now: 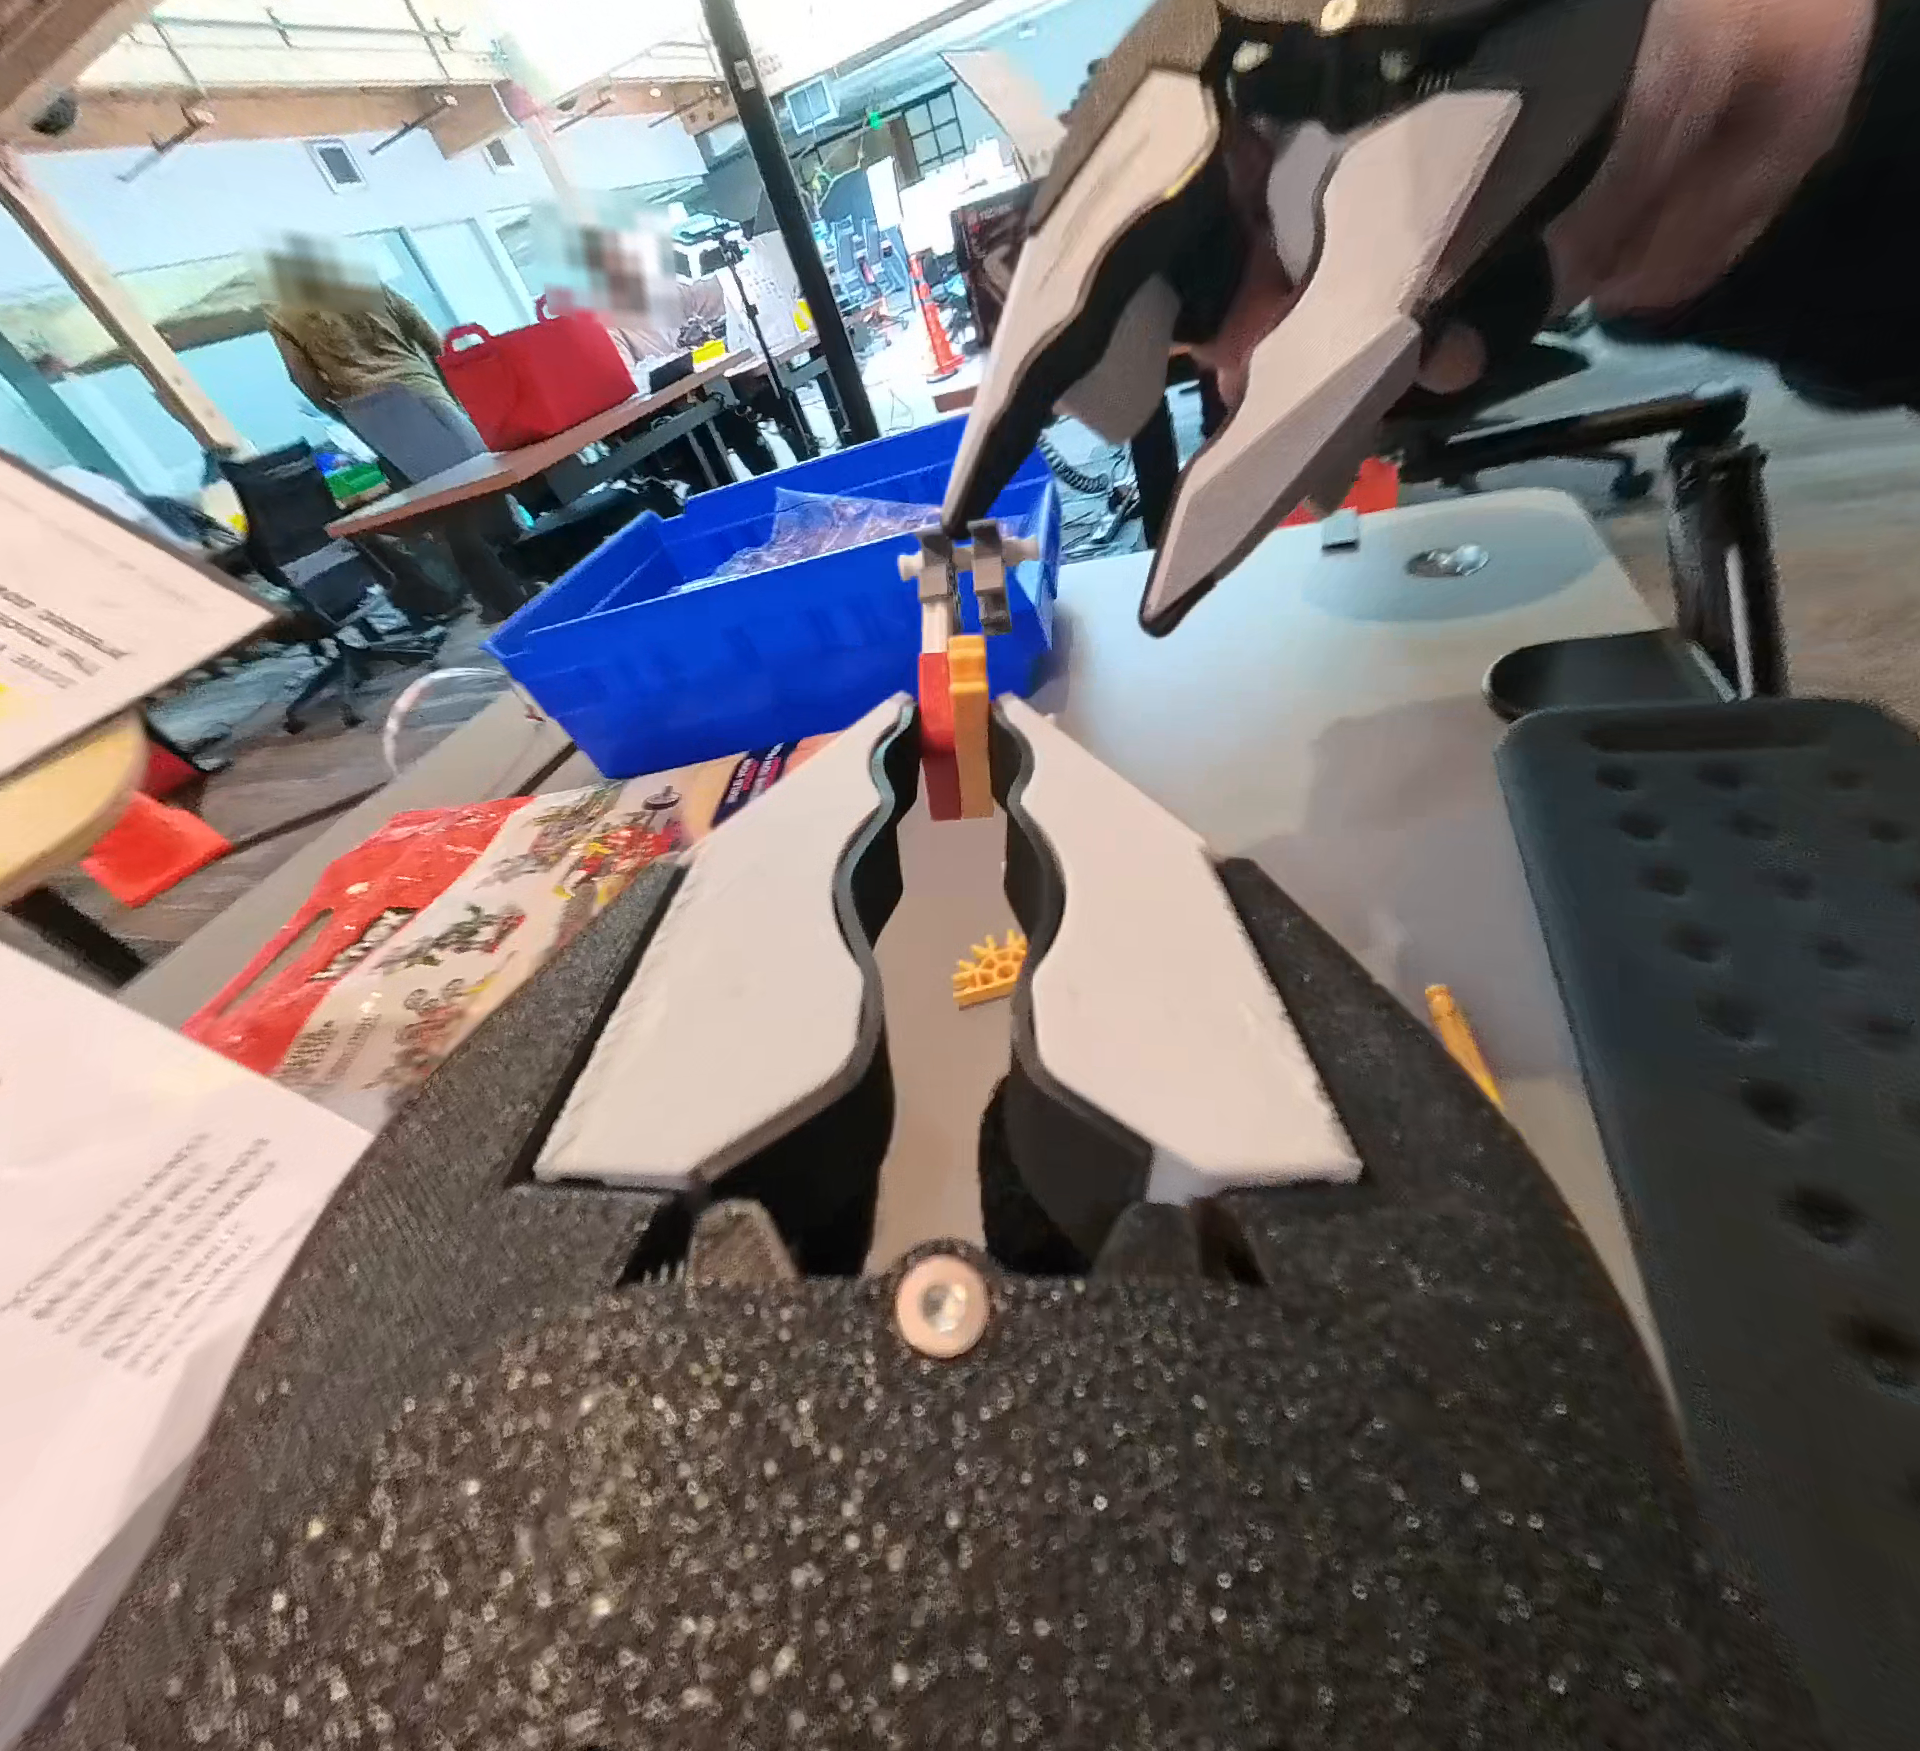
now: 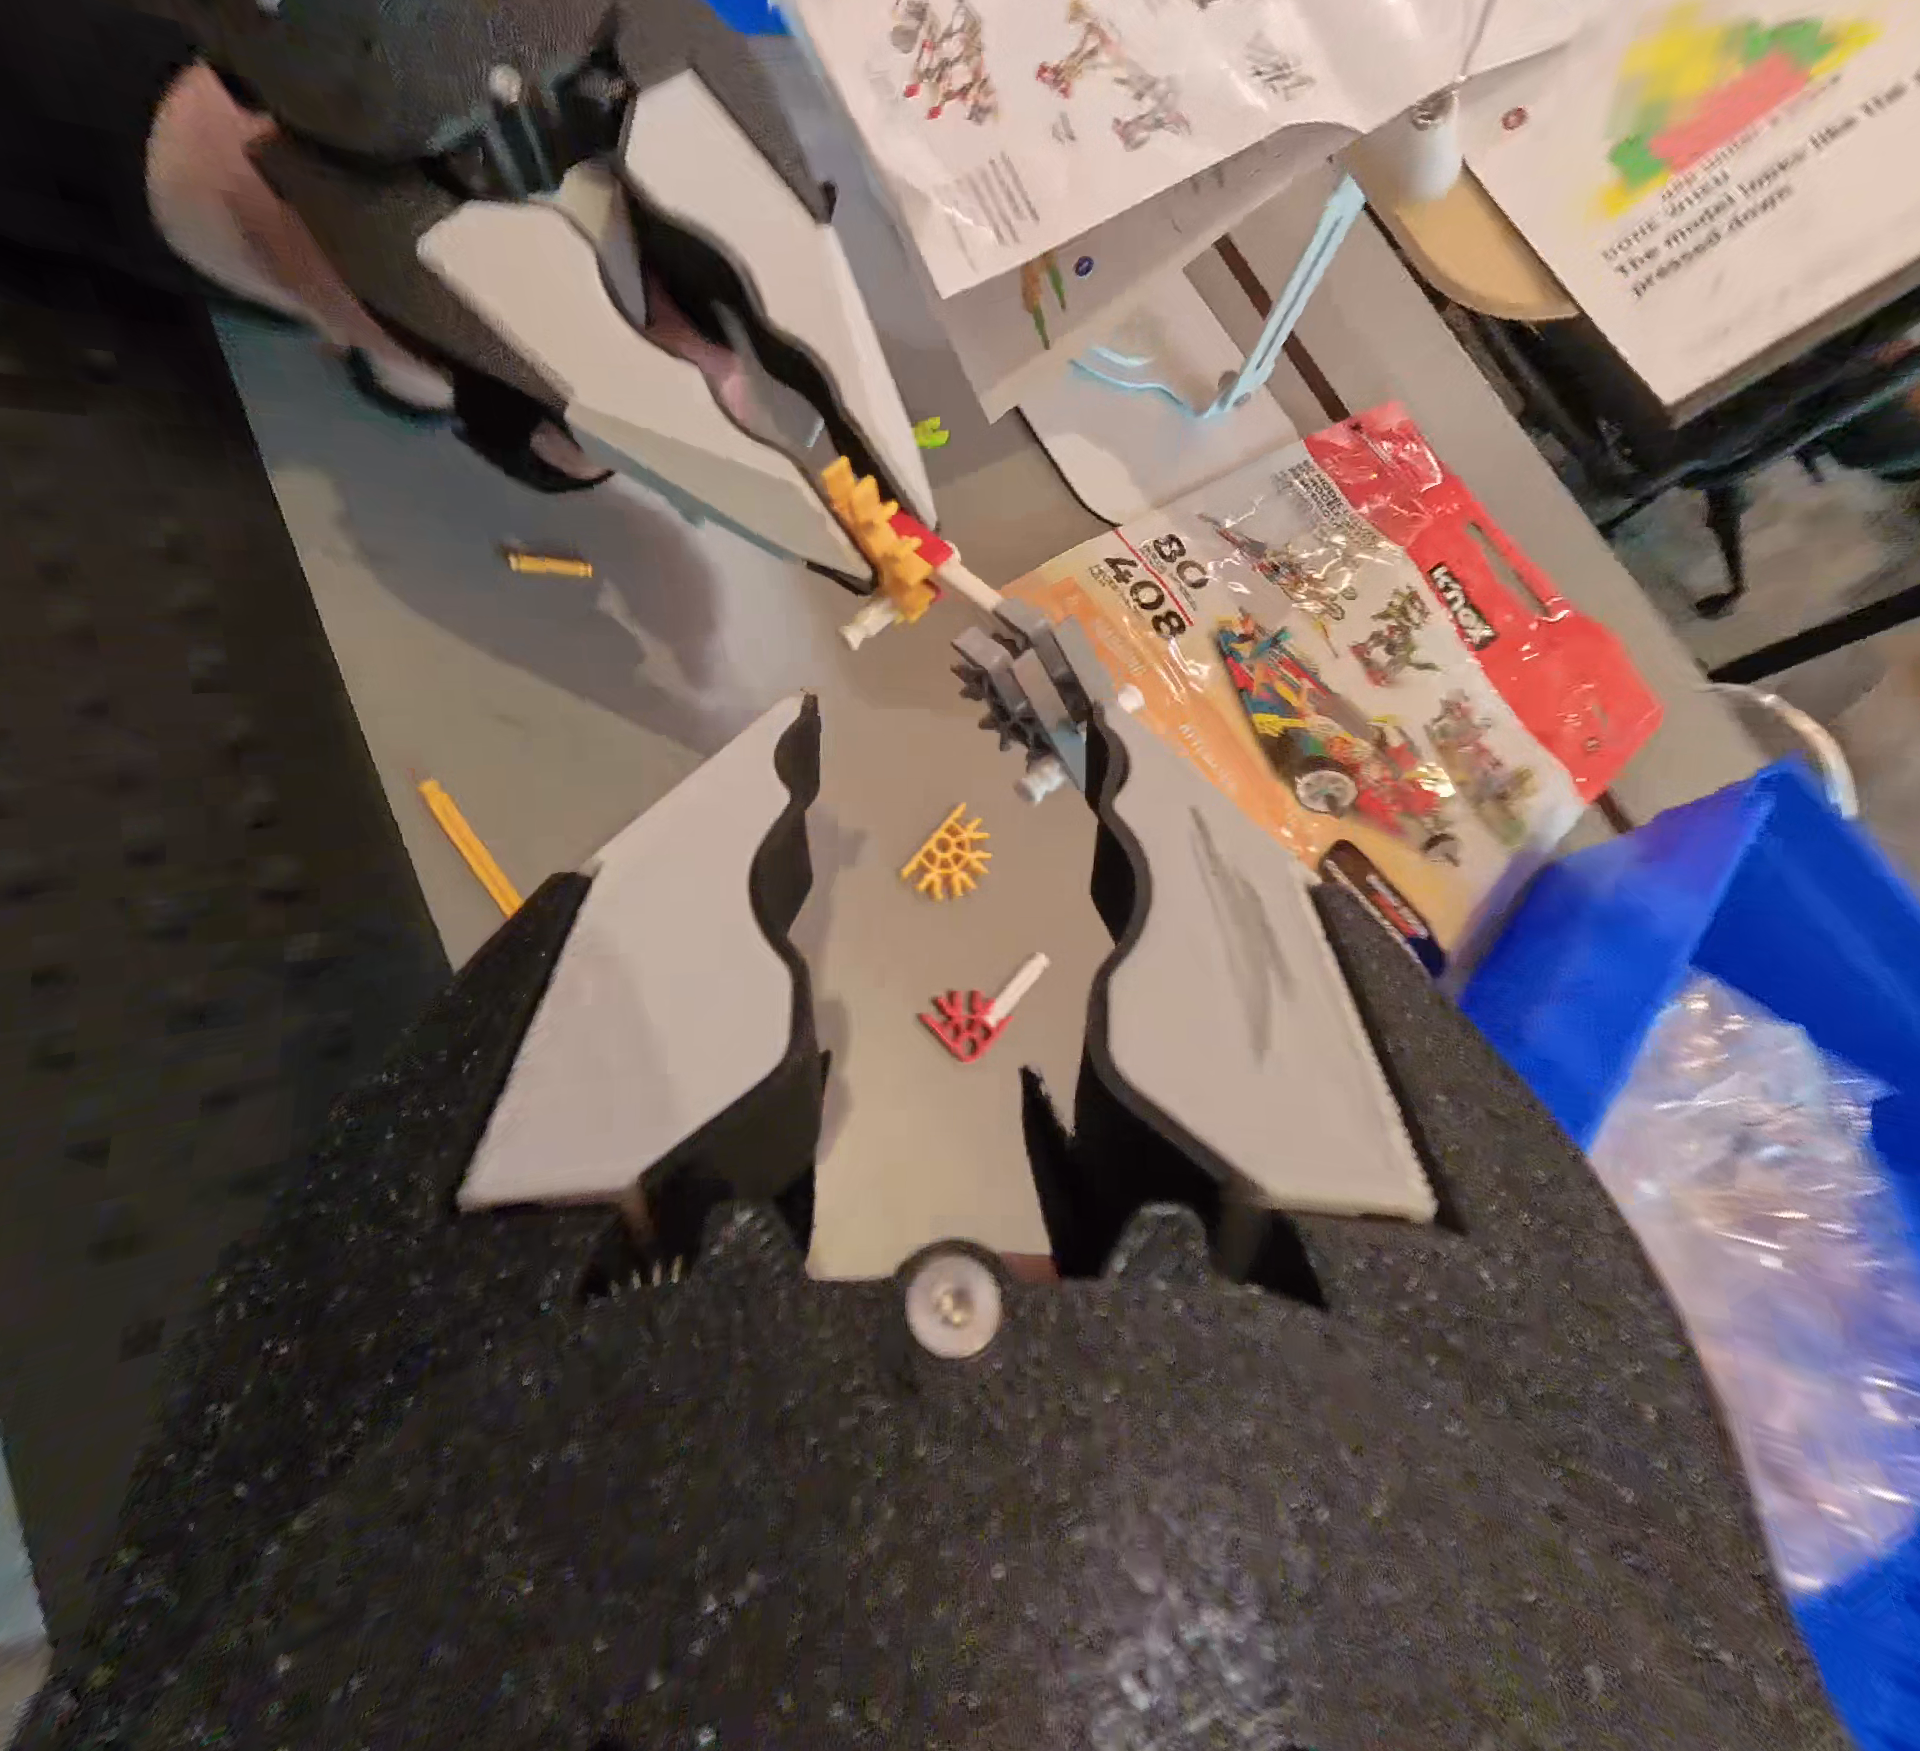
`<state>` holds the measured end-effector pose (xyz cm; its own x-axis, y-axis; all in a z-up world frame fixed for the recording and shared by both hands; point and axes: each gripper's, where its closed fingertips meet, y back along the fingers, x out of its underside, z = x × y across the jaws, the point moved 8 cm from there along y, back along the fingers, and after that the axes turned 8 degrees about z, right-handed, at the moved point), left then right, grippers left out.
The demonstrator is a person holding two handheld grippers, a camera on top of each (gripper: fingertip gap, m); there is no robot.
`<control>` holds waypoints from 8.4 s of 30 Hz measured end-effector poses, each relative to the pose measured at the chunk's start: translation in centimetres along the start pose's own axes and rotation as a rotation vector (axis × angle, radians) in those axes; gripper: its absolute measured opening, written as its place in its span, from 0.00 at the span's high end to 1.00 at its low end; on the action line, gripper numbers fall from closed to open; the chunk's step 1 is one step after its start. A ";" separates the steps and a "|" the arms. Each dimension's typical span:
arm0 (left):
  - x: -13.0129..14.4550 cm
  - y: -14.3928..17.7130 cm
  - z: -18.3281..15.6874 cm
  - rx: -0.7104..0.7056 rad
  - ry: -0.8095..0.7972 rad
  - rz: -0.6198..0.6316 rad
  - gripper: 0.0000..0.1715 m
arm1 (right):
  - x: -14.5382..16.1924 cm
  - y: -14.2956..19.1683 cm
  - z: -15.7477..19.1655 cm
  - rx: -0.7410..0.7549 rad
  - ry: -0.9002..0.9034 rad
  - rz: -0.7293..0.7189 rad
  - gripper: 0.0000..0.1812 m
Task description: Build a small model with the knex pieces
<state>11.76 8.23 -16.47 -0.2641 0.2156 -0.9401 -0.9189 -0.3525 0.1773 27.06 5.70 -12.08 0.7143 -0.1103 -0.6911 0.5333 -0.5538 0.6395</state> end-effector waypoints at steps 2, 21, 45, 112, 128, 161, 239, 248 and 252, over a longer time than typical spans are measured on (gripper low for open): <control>0.0 0.0 0.4 0.030 0.077 -0.025 0.93 | 0.2 0.0 -0.3 -0.017 -0.085 -0.066 0.73; 0.8 -0.4 1.3 0.304 0.462 -0.114 0.91 | 0.6 -0.5 -2.7 -0.243 -0.433 -0.304 0.82; 6.5 -2.1 -0.1 0.314 0.172 0.552 0.81 | 1.7 -8.7 0.9 -0.281 0.252 0.206 0.82; 0.1 -0.4 -0.7 0.395 0.289 0.257 0.81 | 2.4 0.3 6.7 0.160 0.082 0.080 0.85; -1.4 0.8 -1.3 0.542 0.359 0.122 0.97 | 1.1 -0.5 8.6 0.307 0.274 0.064 0.85; -1.8 1.1 -3.5 0.550 -0.041 0.173 0.96 | 2.6 -0.9 7.5 -0.115 -0.137 -0.058 0.97; -1.1 1.2 -7.9 0.414 -0.540 0.378 0.97 | 2.5 -2.5 10.0 -0.007 0.304 0.136 0.90; -1.2 1.1 -7.4 0.380 -0.548 0.383 0.97 | 2.3 -2.5 9.8 0.076 0.292 0.153 0.91; -1.0 1.1 -7.2 0.366 -0.551 0.395 0.97 | 2.3 -2.8 10.0 0.151 0.304 0.176 0.91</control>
<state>13.15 1.11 -17.45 -0.6123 0.5927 -0.5232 -0.7393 -0.1948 0.6446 22.67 -1.23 -18.78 0.9029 0.0230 -0.4293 0.3340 -0.6663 0.6667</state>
